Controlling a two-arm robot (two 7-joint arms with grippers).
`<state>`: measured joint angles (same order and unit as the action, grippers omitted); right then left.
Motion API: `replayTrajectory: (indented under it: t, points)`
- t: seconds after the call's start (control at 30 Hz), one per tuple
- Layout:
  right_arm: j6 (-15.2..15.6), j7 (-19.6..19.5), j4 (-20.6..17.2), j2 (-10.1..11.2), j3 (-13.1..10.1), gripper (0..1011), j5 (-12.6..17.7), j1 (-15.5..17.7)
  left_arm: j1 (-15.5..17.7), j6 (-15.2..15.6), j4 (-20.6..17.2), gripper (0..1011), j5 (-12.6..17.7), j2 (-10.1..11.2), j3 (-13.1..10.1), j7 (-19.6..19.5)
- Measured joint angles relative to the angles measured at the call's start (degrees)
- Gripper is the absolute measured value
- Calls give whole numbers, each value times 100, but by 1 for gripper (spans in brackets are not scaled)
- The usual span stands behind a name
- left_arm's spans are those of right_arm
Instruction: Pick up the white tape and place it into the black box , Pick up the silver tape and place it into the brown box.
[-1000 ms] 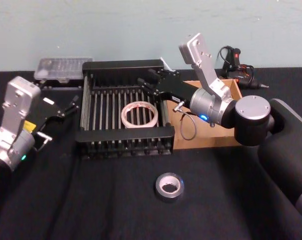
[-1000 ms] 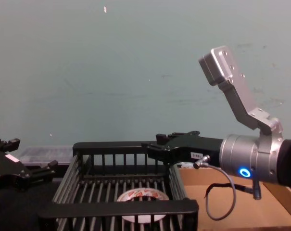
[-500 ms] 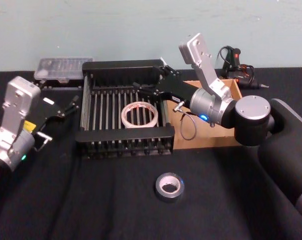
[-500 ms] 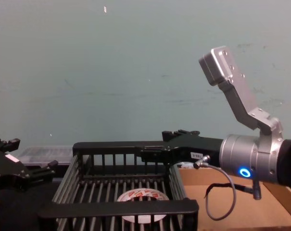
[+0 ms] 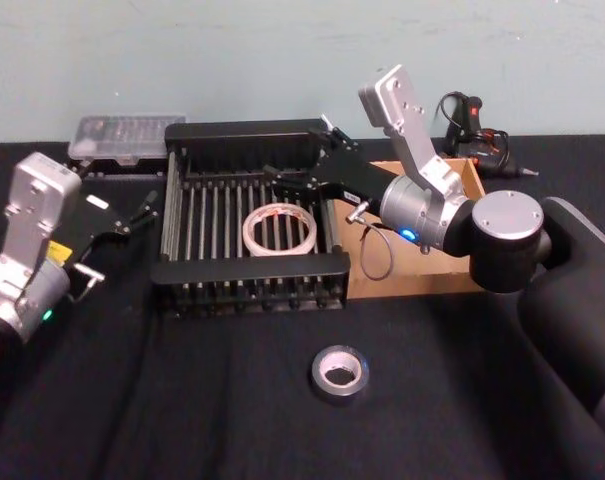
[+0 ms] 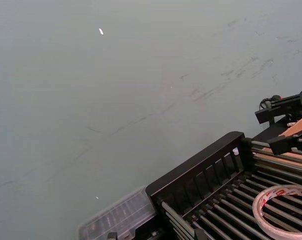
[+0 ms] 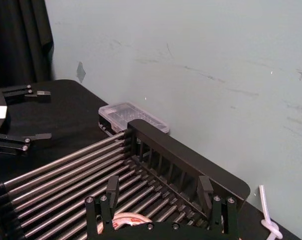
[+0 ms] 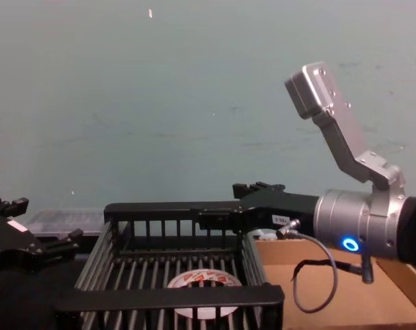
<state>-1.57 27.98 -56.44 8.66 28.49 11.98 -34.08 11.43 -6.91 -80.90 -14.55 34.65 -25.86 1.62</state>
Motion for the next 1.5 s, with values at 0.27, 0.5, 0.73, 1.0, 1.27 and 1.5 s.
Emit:
replayTrajectory:
  t: [0.27, 0.5, 0.73, 1.0, 1.27, 1.5]
  points:
    - [179, -64, -464, 108, -59, 1002, 57, 214, 0, 0, 0, 1001, 0, 0, 0, 0]
    - [304, -94, -956, 226, -105, 1000, 154, 452, 0, 0, 0, 1001, 0, 0, 0, 0]
    - [446, -78, -1511, 428, -131, 1000, 302, 734, 0, 0, 0, 1001, 0, 0, 0, 0]
    - [586, -40, -1889, 607, -163, 1000, 520, 968, 0, 0, 0, 1001, 0, 0, 0, 0]
    - [734, -105, -2383, 844, -145, 1002, 644, 1286, 0, 0, 0, 1001, 0, 0, 0, 0]
    - [811, -218, -2736, 1027, -148, 1000, 684, 1542, 0, 0, 0, 1001, 0, 0, -1, 0]
